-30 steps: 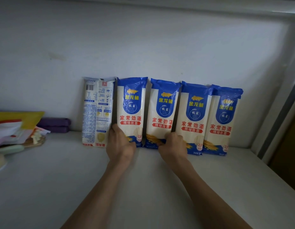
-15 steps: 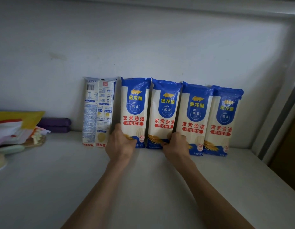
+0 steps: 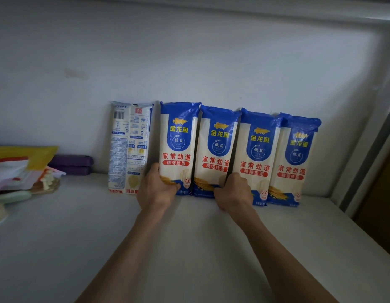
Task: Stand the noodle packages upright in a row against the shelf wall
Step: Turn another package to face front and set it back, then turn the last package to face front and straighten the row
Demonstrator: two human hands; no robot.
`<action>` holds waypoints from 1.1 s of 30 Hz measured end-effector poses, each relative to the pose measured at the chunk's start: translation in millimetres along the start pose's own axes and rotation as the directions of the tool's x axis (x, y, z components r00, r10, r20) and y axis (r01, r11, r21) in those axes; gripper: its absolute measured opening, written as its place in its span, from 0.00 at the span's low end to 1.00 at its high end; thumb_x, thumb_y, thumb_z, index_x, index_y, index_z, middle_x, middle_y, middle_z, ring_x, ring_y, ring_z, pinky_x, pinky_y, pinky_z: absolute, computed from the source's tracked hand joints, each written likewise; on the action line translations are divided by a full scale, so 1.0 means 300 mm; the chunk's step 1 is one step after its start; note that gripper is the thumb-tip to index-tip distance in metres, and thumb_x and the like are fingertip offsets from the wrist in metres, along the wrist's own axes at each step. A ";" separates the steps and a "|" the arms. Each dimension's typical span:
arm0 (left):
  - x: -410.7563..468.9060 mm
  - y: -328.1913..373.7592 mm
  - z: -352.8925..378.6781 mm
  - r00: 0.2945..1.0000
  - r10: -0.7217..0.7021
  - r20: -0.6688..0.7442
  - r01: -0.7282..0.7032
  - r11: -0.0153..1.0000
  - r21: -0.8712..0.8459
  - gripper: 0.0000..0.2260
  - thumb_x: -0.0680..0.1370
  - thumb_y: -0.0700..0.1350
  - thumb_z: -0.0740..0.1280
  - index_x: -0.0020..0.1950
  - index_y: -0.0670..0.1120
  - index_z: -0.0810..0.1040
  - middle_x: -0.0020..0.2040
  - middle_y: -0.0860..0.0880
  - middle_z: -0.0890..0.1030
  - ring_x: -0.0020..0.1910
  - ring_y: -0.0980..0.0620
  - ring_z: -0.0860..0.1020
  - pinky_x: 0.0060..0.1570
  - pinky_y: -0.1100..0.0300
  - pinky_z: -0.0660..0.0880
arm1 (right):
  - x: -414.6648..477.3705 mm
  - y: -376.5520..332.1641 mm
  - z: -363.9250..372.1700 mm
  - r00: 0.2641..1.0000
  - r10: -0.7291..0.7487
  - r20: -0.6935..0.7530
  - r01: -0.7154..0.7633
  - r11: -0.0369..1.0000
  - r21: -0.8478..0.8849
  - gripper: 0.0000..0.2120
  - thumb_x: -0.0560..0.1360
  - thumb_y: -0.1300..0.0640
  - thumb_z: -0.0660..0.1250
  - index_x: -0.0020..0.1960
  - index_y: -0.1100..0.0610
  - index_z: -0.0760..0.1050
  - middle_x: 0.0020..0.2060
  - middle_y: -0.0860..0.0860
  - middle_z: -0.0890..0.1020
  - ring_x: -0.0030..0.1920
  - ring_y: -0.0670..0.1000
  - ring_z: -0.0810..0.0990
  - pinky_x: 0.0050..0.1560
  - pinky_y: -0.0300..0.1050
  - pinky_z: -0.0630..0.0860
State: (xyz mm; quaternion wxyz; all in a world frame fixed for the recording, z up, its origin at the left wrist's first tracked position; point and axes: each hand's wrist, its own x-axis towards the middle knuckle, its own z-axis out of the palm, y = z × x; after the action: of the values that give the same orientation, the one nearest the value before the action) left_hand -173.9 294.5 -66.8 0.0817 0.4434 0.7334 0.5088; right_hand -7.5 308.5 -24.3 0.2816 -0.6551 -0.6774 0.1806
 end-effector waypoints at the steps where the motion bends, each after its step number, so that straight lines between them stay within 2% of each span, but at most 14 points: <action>1: 0.003 -0.002 -0.002 1.000 -0.002 0.004 0.002 1.000 -0.020 0.24 0.64 0.48 0.80 0.57 0.50 0.75 0.54 0.50 0.82 0.54 0.48 0.80 0.47 0.50 0.79 | 0.003 0.002 0.000 1.000 0.006 -0.009 -0.006 1.000 0.010 0.06 0.74 0.63 0.67 0.48 0.58 0.71 0.44 0.53 0.74 0.51 0.57 0.78 0.48 0.49 0.78; 6: 0.011 -0.007 -0.008 1.000 -0.005 0.010 0.006 0.999 -0.052 0.22 0.63 0.49 0.80 0.53 0.51 0.76 0.51 0.52 0.83 0.50 0.49 0.81 0.43 0.52 0.79 | 0.012 0.009 0.012 0.998 0.041 -0.054 -0.040 0.999 0.020 0.09 0.72 0.65 0.67 0.51 0.59 0.72 0.43 0.53 0.74 0.44 0.54 0.74 0.47 0.51 0.79; 10: 0.009 -0.003 -0.007 1.000 -0.003 0.012 0.004 0.999 -0.042 0.22 0.64 0.48 0.80 0.54 0.51 0.75 0.52 0.51 0.82 0.52 0.49 0.80 0.42 0.54 0.77 | 0.015 0.010 0.023 0.999 0.036 -0.036 -0.037 0.999 -0.020 0.09 0.72 0.65 0.67 0.47 0.58 0.69 0.42 0.53 0.74 0.45 0.55 0.76 0.46 0.50 0.79; 13: 0.014 -0.006 -0.004 1.000 -0.004 0.017 0.005 0.999 -0.047 0.23 0.64 0.47 0.80 0.55 0.50 0.75 0.53 0.50 0.82 0.53 0.48 0.80 0.43 0.53 0.77 | 0.023 0.004 0.010 1.000 0.031 0.001 -0.031 0.999 -0.039 0.08 0.73 0.62 0.69 0.51 0.59 0.72 0.43 0.54 0.75 0.48 0.57 0.80 0.48 0.51 0.80; 16: 0.020 -0.017 -0.015 0.999 -0.016 0.050 0.020 0.996 -0.091 0.23 0.63 0.46 0.80 0.53 0.50 0.75 0.52 0.51 0.83 0.51 0.49 0.81 0.46 0.51 0.80 | 0.013 -0.009 0.002 0.999 0.016 0.047 -0.013 0.999 -0.046 0.09 0.73 0.59 0.70 0.48 0.60 0.71 0.45 0.54 0.78 0.48 0.59 0.82 0.49 0.55 0.82; 19: 0.028 -0.023 -0.031 0.996 -0.016 0.083 0.028 0.989 -0.148 0.22 0.64 0.43 0.80 0.54 0.50 0.75 0.51 0.51 0.83 0.50 0.50 0.82 0.48 0.50 0.80 | 0.013 -0.033 -0.032 1.000 0.023 -0.004 -0.023 0.999 0.039 0.10 0.72 0.62 0.70 0.52 0.60 0.73 0.47 0.55 0.81 0.45 0.58 0.83 0.43 0.52 0.83; 21: 0.032 -0.025 -0.035 0.994 -0.012 0.108 0.032 0.984 -0.178 0.21 0.65 0.41 0.80 0.53 0.49 0.75 0.50 0.51 0.83 0.50 0.50 0.81 0.45 0.55 0.79 | 0.018 -0.071 -0.067 1.000 0.029 -0.012 -0.027 0.993 0.118 0.07 0.71 0.65 0.67 0.49 0.62 0.73 0.43 0.56 0.82 0.41 0.56 0.83 0.35 0.45 0.80; 23: 0.035 -0.017 -0.046 0.990 -0.010 0.138 0.039 0.977 -0.212 0.21 0.65 0.39 0.79 0.53 0.49 0.76 0.49 0.51 0.83 0.51 0.50 0.81 0.44 0.59 0.77 | 0.022 -0.123 -0.074 0.998 0.059 -0.013 -0.054 0.968 0.245 0.04 0.71 0.66 0.64 0.45 0.62 0.71 0.41 0.59 0.82 0.40 0.56 0.83 0.32 0.45 0.79; 26: 0.065 0.007 -0.084 0.975 -0.049 0.216 0.106 0.960 -0.260 0.21 0.65 0.35 0.78 0.53 0.46 0.76 0.49 0.50 0.82 0.50 0.51 0.80 0.47 0.59 0.77 | 0.004 -0.210 -0.032 0.997 0.061 -0.043 -0.041 0.925 0.379 0.04 0.72 0.64 0.63 0.46 0.63 0.72 0.42 0.58 0.81 0.42 0.57 0.83 0.39 0.49 0.82; 28: 0.096 0.016 -0.141 0.950 -0.042 0.310 0.124 0.960 -0.249 0.20 0.64 0.33 0.78 0.52 0.45 0.77 0.48 0.49 0.83 0.50 0.50 0.81 0.52 0.54 0.78 | -0.022 -0.264 0.020 0.999 0.026 -0.030 -0.012 0.911 0.411 0.07 0.72 0.65 0.64 0.50 0.64 0.74 0.45 0.57 0.82 0.43 0.55 0.83 0.41 0.49 0.82; 30: 0.125 0.011 -0.216 0.927 -0.006 0.375 0.107 0.963 -0.248 0.22 0.64 0.31 0.78 0.54 0.42 0.78 0.49 0.46 0.84 0.50 0.47 0.82 0.53 0.48 0.79 | -0.057 -0.306 0.079 1.000 0.000 -0.007 0.003 0.917 0.398 0.10 0.72 0.65 0.65 0.53 0.62 0.74 0.50 0.56 0.82 0.49 0.56 0.83 0.48 0.52 0.82; 33: 0.154 0.021 -0.344 0.962 0.011 0.274 0.041 0.982 -0.183 0.22 0.66 0.35 0.78 0.58 0.45 0.79 0.49 0.48 0.83 0.50 0.49 0.81 0.49 0.55 0.78 | -0.083 -0.342 0.144 0.999 -0.048 0.009 0.042 0.941 0.335 0.14 0.73 0.63 0.66 0.59 0.60 0.74 0.56 0.56 0.80 0.57 0.57 0.80 0.55 0.53 0.80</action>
State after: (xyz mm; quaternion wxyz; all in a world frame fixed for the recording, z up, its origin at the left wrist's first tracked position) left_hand -256.8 259.4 2.0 0.2275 0.4940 0.6674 0.5087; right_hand -115.4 281.5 1.6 0.3867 -0.5805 -0.6543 0.2921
